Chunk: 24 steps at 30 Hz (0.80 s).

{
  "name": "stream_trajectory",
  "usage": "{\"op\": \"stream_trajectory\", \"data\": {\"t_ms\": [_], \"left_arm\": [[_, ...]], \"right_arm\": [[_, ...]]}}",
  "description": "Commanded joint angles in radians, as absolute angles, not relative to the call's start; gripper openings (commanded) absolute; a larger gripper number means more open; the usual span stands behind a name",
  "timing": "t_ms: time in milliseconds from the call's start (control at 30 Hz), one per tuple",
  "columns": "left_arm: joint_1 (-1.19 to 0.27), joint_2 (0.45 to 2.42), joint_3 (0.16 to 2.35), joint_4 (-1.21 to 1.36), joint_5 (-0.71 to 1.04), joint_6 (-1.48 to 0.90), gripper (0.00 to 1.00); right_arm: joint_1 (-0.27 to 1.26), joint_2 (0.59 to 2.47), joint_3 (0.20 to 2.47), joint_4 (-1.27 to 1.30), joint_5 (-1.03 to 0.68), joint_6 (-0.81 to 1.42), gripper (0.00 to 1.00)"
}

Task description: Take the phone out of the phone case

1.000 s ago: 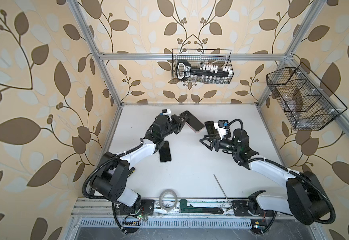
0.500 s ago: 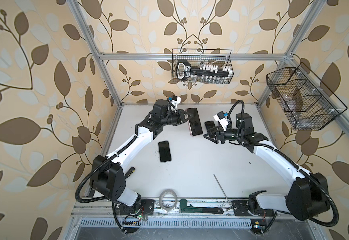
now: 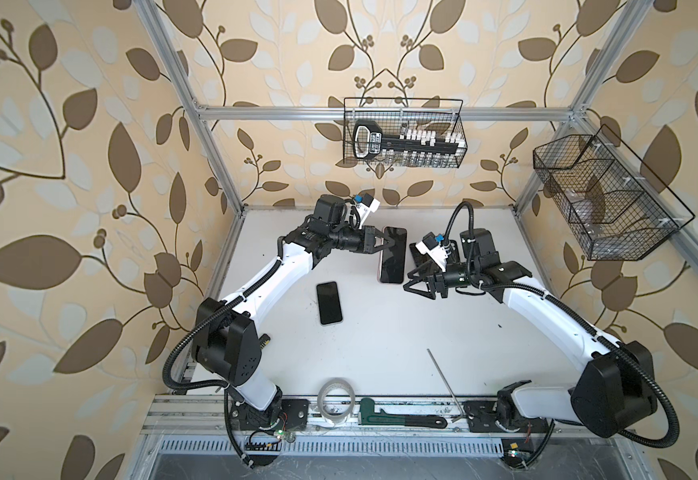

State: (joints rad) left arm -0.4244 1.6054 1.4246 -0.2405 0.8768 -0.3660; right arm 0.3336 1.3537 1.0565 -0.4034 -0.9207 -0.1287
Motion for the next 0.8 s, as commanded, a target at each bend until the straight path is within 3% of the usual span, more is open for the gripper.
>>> {"op": "stream_trajectory", "data": {"t_ms": [0, 367, 767], "left_arm": [[-0.423, 1.572, 1.475, -0.229, 0.936, -0.308, 0.0], [-0.423, 1.564, 1.427, -0.085, 0.987, -0.412, 0.0], [-0.423, 1.56, 1.412, -0.101, 1.038, -0.377, 0.0]], "right_arm": [[0.355, 1.392, 1.11, -0.465, -0.899, -0.207, 0.57], [0.397, 1.44, 1.135, -0.494, -0.862, -0.236, 0.52], [0.399, 1.446, 1.158, -0.496, -0.922, -0.258, 0.43]]}}
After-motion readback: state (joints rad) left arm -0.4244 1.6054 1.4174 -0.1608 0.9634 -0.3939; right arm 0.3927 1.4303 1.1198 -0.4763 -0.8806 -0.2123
